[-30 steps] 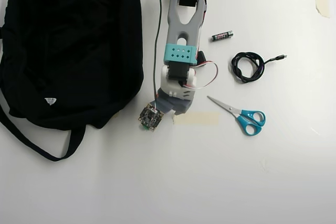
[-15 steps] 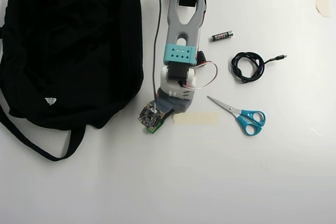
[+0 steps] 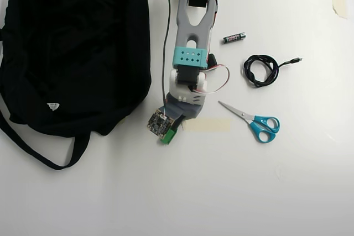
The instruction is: Put the green marker into the black bag
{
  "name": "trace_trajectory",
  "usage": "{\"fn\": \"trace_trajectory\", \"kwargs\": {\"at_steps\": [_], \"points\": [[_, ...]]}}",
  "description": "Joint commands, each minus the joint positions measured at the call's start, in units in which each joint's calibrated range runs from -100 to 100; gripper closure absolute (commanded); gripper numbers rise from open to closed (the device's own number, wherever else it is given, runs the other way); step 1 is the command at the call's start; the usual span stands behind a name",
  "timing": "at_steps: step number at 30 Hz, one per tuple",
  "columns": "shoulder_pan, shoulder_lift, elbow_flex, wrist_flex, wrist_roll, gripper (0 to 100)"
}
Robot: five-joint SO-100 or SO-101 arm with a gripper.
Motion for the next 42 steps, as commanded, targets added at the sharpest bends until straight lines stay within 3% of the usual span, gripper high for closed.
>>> {"fn": "trace_trajectory", "kwargs": {"at_steps": [1,10,42], "points": [[0.1,-0.1,0.5,0.9,0.2,92],[0.6,-0.6,0.4,0.9,0.2,98],[-0.2,-1.0,-6.1,5.2,0.3,98]]}}
